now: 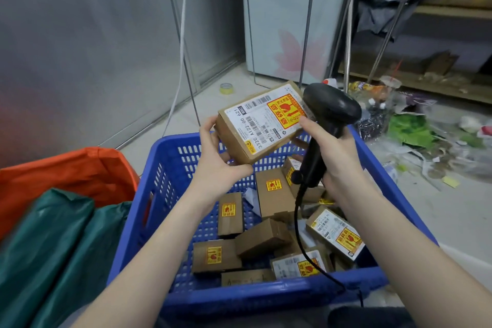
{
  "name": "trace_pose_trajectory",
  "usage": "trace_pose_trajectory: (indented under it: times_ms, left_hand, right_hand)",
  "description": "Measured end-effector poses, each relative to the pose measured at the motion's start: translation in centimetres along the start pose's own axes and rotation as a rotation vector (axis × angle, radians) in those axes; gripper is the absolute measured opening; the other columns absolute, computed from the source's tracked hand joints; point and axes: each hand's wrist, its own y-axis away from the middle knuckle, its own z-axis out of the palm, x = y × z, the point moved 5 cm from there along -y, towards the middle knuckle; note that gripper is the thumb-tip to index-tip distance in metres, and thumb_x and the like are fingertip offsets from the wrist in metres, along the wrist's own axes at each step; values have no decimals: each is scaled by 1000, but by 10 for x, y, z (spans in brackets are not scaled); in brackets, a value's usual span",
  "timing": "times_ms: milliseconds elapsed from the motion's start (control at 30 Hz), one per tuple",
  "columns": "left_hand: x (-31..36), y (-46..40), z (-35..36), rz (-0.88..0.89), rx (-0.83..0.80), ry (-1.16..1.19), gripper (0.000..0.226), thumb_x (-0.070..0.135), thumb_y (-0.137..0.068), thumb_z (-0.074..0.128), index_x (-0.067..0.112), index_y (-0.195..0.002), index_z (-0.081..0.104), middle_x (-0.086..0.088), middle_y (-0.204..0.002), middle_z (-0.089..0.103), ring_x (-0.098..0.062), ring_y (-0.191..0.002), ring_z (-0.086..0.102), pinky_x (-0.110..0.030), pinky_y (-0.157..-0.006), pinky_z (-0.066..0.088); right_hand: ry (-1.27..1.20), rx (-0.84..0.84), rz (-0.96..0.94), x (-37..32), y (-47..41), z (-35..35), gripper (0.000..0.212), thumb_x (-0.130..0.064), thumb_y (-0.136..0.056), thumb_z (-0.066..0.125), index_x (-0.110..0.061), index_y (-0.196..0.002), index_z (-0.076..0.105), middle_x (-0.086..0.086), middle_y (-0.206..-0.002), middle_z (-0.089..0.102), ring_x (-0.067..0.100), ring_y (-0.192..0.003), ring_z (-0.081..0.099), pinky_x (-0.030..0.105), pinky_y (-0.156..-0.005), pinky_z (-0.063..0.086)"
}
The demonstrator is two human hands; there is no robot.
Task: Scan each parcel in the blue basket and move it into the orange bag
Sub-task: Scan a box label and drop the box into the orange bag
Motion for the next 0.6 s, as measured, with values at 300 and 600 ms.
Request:
trace_pose_trajectory:
  times_ms: [300,600]
  left_hand:
    - [-6,-11,11,-53,-165,-43,115,39,-60,88,41,-146,11,10,-149,40,-11,-117,59,-29,-95,51]
    - [-18,-19,0,-204,118,93,80,35,-86,65,39,-150,17,2,-135,56,-12,-108,64,-40,-96,52]
  right_hand:
    - [72,48,-40,4,-17,-12,35,-14,-78,77,-27,-101,54,3,-102,71,19,-87,73,48,-87,56]
    - [320,-74,-64,13,-9,-3,24,-26,-83,72,-28,-103,59,-5,-105,68,15,-104,63,44,-97,48]
